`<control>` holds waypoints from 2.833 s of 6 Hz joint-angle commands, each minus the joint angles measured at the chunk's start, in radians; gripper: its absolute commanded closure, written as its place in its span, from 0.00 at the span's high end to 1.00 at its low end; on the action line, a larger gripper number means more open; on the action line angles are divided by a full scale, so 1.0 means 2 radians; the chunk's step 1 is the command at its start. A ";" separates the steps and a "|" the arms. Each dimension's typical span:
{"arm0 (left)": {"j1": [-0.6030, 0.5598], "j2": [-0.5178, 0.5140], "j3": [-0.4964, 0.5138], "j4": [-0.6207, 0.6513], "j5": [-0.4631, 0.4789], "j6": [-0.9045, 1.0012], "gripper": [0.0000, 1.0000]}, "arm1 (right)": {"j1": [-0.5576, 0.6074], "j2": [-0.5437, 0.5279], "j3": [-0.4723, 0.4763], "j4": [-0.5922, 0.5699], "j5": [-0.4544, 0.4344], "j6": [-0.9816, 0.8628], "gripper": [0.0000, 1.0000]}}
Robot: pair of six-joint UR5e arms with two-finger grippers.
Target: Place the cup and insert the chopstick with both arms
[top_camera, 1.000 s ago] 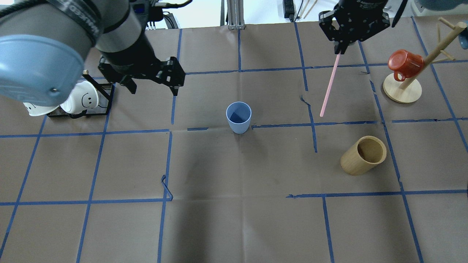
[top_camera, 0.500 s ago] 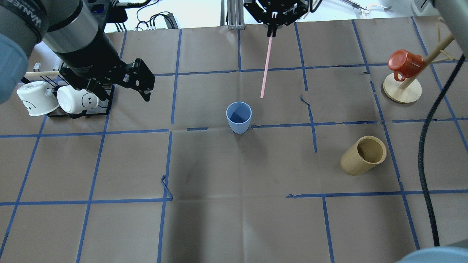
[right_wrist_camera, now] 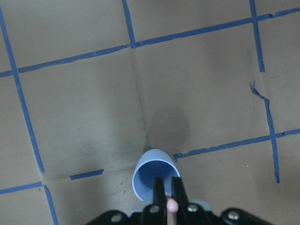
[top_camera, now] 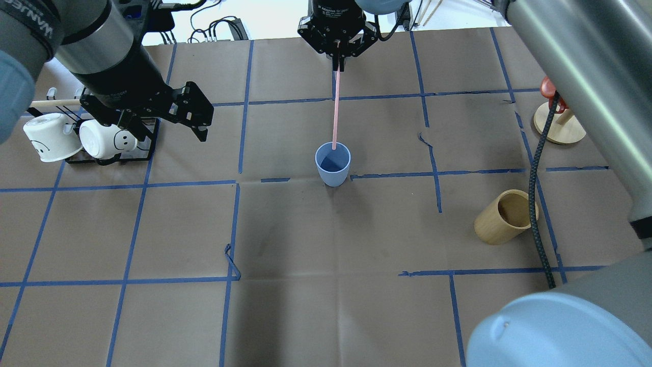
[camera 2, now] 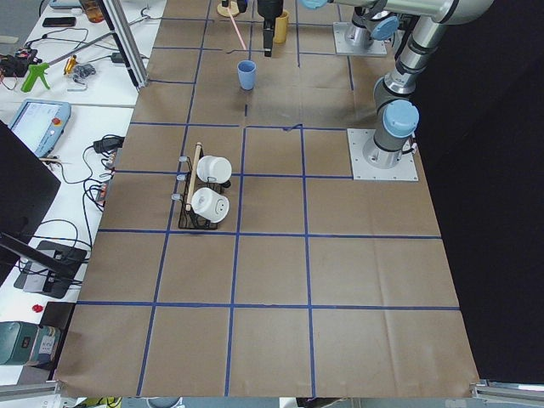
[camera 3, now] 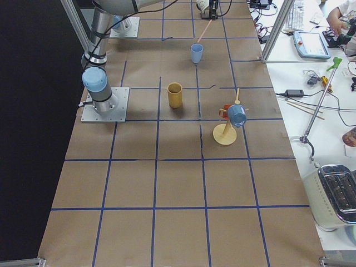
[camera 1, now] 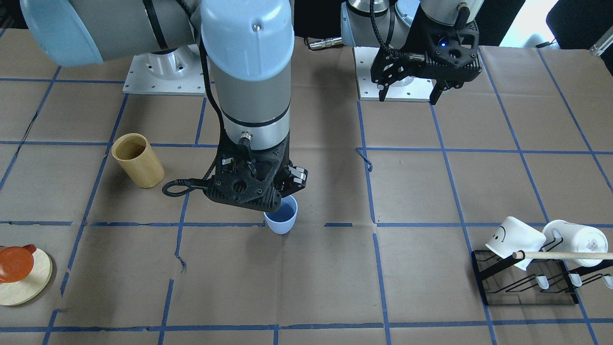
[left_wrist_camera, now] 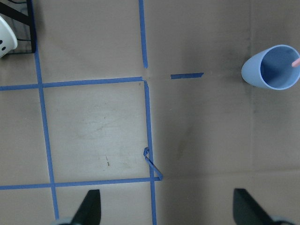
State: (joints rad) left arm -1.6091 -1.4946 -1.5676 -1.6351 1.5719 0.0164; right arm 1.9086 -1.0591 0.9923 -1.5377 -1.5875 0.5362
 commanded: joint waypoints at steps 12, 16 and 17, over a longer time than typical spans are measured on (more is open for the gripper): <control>0.001 0.001 -0.002 0.001 0.002 0.000 0.99 | -0.038 -0.021 0.077 -0.031 0.044 -0.053 1.00; 0.001 0.001 -0.001 0.001 0.002 0.000 0.99 | -0.140 -0.185 0.215 0.041 0.016 -0.181 1.00; 0.001 0.001 -0.001 0.001 0.001 0.000 0.99 | -0.163 -0.231 0.274 0.001 0.016 -0.201 1.00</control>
State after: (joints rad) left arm -1.6075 -1.4926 -1.5694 -1.6337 1.5756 0.0169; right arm 1.6256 -1.4270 1.4207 -1.4736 -1.5473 0.1694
